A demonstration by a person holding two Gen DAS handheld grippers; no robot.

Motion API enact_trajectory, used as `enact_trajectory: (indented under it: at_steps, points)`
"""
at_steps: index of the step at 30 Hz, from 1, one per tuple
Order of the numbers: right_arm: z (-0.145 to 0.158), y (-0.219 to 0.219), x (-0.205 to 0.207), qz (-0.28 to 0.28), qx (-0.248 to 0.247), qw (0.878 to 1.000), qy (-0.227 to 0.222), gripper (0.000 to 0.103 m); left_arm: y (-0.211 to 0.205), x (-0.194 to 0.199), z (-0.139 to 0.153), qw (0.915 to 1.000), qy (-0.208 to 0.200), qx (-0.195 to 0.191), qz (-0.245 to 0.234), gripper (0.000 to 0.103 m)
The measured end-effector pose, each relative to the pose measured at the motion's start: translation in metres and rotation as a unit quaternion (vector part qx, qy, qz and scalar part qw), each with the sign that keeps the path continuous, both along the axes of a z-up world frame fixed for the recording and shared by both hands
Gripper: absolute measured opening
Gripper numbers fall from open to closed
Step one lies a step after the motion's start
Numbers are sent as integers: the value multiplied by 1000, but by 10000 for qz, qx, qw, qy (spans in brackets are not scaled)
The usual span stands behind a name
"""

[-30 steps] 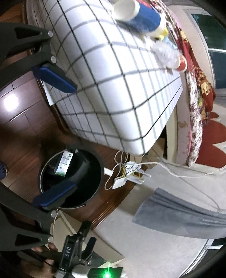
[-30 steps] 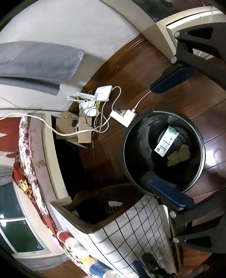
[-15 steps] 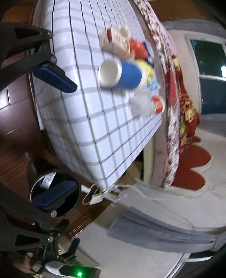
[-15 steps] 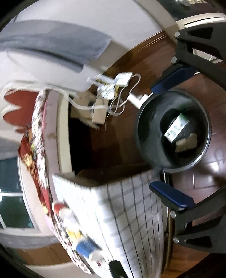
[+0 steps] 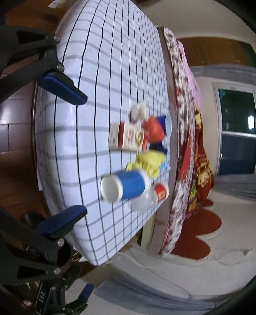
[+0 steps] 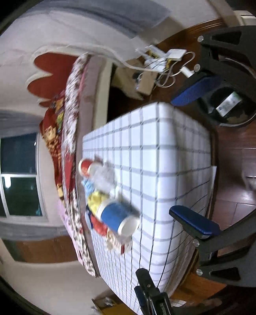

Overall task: Collect trash
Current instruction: 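Move both tools back toward the trash on the table, then grasp the red-white milk carton with the left tool while the right tool grasps the blue paper cup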

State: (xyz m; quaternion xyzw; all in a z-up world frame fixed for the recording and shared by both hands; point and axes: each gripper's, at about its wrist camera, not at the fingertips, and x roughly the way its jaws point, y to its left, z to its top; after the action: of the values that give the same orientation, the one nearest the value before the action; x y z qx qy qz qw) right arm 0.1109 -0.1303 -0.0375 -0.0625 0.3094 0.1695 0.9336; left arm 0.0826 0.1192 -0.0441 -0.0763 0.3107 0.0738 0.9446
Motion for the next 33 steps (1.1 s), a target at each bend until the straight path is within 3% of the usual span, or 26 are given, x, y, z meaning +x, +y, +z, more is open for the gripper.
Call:
enact_trajectory:
  at_steps: [7,19,27,33]
  points:
    - [12,44,4,324,-24,9994,-83,102,39,-6,6,9993,-86,190,312,102]
    - [7,93,23,535,8,9983,231,102,77,12,-6,9985,-32,245,490,102]
    - [5,117,51,586,140,9976,335,102,86,27,-22,9993,51,-184,322,102]
    - [0,140,77,606,150,9971,432,95,97,34,-25,9986,17,-434,304,101]
